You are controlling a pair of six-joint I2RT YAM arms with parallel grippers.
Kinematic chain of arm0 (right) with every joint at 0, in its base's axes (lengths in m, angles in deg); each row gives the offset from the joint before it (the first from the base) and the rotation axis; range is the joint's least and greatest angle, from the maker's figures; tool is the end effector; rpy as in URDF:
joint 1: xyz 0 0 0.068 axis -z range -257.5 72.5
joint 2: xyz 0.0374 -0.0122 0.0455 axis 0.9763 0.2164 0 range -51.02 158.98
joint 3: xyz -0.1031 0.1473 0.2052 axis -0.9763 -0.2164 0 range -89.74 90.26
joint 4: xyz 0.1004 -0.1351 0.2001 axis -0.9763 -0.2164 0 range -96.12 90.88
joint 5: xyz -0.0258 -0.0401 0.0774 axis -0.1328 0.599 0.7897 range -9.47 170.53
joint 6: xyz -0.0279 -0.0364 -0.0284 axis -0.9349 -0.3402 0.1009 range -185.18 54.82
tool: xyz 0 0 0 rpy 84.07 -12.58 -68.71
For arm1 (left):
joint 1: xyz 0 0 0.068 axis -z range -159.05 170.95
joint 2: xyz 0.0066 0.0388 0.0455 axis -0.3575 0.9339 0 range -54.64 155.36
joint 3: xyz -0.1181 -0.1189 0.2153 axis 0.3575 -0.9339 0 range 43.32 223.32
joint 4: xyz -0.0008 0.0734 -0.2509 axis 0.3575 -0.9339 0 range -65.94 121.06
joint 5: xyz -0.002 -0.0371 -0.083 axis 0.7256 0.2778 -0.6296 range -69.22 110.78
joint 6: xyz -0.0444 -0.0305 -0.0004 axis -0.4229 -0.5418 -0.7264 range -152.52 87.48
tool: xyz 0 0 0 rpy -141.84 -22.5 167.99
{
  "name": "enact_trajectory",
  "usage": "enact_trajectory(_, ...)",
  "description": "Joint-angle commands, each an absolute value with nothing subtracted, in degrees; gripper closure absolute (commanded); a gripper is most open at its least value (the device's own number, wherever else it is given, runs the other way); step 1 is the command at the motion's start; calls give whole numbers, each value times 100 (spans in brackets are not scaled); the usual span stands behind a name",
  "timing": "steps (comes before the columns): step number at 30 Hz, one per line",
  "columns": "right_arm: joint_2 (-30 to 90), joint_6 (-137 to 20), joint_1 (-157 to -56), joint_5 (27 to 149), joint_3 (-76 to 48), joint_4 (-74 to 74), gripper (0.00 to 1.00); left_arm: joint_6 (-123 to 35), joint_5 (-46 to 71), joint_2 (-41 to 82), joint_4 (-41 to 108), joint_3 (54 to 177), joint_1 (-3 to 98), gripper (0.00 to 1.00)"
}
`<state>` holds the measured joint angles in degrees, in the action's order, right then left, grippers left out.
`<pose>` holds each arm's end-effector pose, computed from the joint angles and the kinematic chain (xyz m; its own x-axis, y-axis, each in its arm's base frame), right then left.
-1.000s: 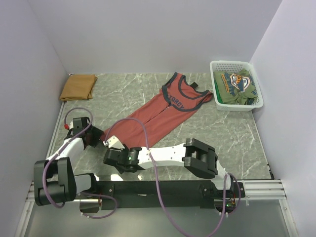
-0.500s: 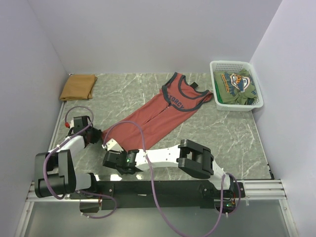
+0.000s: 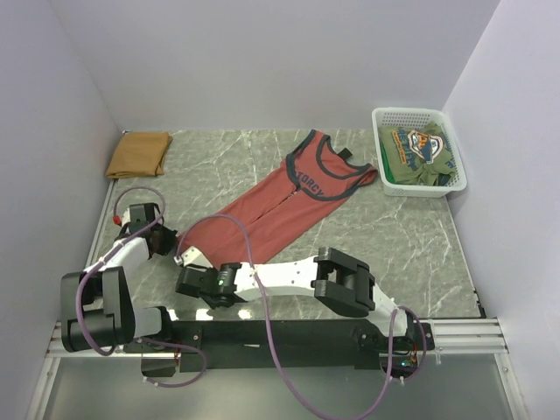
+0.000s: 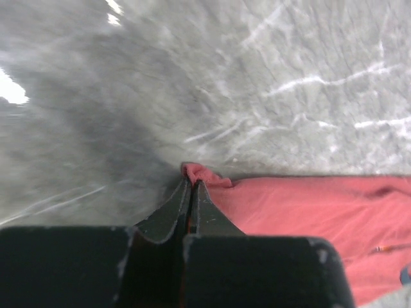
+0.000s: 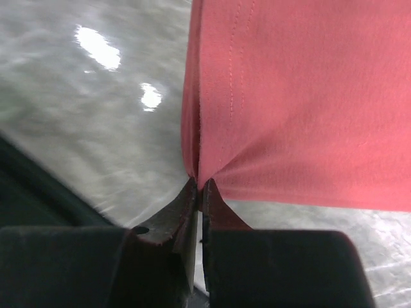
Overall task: Fold and stack the tank tops
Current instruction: Fold the tank top
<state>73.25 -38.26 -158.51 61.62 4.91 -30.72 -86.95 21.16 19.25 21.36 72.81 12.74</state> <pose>0.0838 0.4557 0.1684 -0.5341 -0.6351 -0.5581 -0.7493 0.6613 -0.0353 0.2257 0.0328 0.1499 -0.3471 -0.8719 -0.3454 -0.7375 0.4813 -0.4738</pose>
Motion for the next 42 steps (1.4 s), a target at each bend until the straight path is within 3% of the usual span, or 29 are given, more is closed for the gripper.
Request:
enact_trajectory(1, 7344, -3890, -15906, 6690, 1106, -3156, 98, -8517, 2709, 1551, 1517, 7627, 1190, 99)
enact_trajectory(11, 7371, -3864, -15714, 7921, 2154, -3227, 99, -8420, 2765, 1013, 970, 8514, 979, 99)
enact_trajectory(16, 6835, -3732, -15179, 8290, 1294, -2840, 100, -8560, 2193, 1408, 1207, 8831, 1171, 99)
enact_trajectory(27, 5306, -3512, -14026, 8651, -1044, -1829, 100, -9254, 2561, 2866, 1515, 10166, 2911, 99)
enact_trajectory(42, 4444, -3749, -12585, 8748, -2512, -1415, 100, -9589, 2667, 5187, 1445, 12470, 4142, 99)
